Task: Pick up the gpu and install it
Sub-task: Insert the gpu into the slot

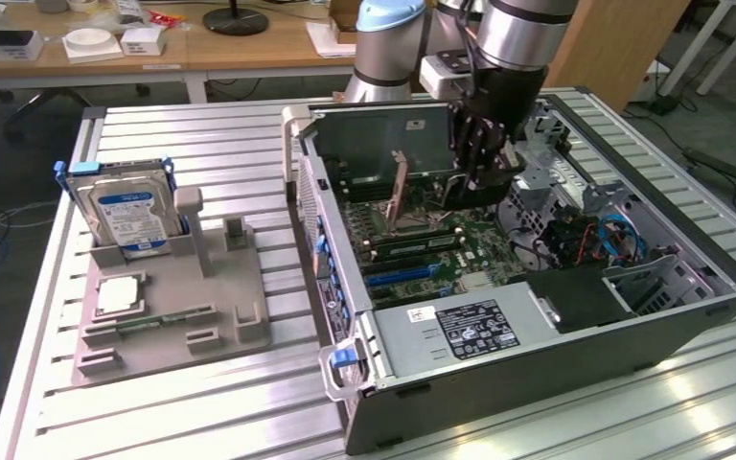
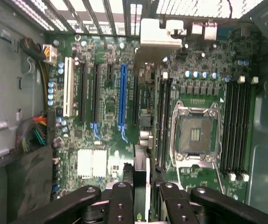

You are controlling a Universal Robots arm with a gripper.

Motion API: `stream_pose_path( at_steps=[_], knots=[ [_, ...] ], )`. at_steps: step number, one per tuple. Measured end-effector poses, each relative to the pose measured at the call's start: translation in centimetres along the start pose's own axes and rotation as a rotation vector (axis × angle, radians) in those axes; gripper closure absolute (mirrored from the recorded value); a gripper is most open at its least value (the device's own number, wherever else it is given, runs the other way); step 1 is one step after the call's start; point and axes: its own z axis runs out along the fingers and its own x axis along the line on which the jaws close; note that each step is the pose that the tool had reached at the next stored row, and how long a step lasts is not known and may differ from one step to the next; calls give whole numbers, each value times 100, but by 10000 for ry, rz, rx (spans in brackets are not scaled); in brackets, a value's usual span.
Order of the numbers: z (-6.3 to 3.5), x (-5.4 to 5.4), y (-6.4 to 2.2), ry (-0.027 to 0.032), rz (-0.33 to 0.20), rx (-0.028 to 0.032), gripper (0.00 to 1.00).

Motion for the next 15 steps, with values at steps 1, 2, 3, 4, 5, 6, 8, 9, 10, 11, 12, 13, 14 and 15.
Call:
stream_pose_path(
  at_steps=[1, 2, 3, 4, 5, 6, 8, 9, 10, 11, 12, 13, 14, 15],
  knots=[
    [4, -1, 17, 1, -3, 0, 73],
    [9, -2, 18, 0, -11, 2, 73],
    [13, -2, 43, 3, -13, 0, 73],
    [20, -3, 97, 6, -14, 1, 73],
    [25, -4, 114, 4, -14, 1, 73],
    [28, -5, 135, 4, -15, 0, 73],
    [35, -6, 174, 5, -17, 0, 73],
    [40, -7, 194, 5, -21, 1, 73],
    [51, -8, 216, 3, -26, 2, 73],
    [68, -8, 228, 3, -29, 1, 73],
    [85, -8, 236, 4, -33, 1, 73],
    [103, -8, 243, 4, -39, 1, 73],
    [122, -8, 245, 5, -49, 0, 73],
    [141, -7, 246, 4, -58, 0, 73]
  ],
)
